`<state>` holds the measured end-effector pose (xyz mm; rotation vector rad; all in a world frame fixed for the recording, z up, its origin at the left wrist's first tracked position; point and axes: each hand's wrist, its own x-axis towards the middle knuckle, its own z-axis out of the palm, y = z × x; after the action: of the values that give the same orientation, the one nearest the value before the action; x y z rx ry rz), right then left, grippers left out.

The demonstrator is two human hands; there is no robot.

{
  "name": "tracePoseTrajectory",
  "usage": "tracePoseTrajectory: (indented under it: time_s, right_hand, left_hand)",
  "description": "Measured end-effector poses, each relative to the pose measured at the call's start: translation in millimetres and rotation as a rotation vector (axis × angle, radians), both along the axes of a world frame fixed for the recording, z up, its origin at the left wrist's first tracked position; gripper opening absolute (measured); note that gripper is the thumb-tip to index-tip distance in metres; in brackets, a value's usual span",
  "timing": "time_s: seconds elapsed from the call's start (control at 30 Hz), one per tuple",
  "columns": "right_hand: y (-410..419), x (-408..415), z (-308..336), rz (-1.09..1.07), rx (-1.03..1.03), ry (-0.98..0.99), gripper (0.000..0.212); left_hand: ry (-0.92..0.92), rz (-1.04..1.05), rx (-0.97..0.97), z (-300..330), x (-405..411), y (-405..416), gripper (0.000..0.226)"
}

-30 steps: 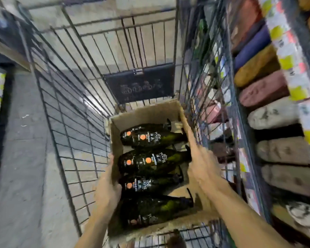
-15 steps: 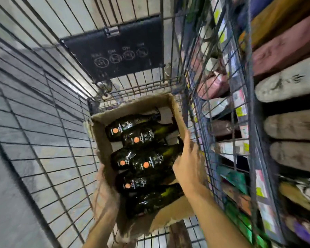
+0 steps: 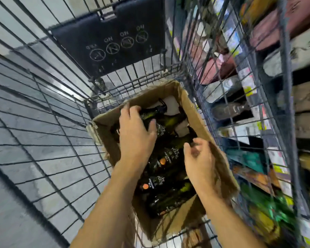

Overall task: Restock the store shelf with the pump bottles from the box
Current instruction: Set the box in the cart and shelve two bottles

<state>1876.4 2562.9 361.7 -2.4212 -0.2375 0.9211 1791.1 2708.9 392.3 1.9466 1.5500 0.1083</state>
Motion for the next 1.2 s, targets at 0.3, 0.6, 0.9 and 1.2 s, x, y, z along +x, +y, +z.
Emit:
tracePoseTrajectory:
  time_s: [0.3,0.6,0.9,1.2]
  right_hand:
    - [24.5,-41.0,-37.6,-0.386,-0.364,0.317,0.095]
    - [22.8,-29.7,-35.2,-0.721,-0.119,0.539,0.068]
    - [6.9,-44.3,-24.9,-0.588,0.002,0.477,0.094]
    - [-15.3,-41.7,132.3,-0.429,0.251,0.188,0.079]
  left_hand:
    - [0.240,-0.715,-0.201,-52.4,9.5,37.0,0.055]
    - [0.543,-0.897,-0.408,-71.0,39.4,45.6,0.103]
    - [0.543,-0.873,-0.404,-58.1,30.7,43.7,0.116]
    - [0.099,-0.900,-0.175,107.5,-15.6,38.4,0.086]
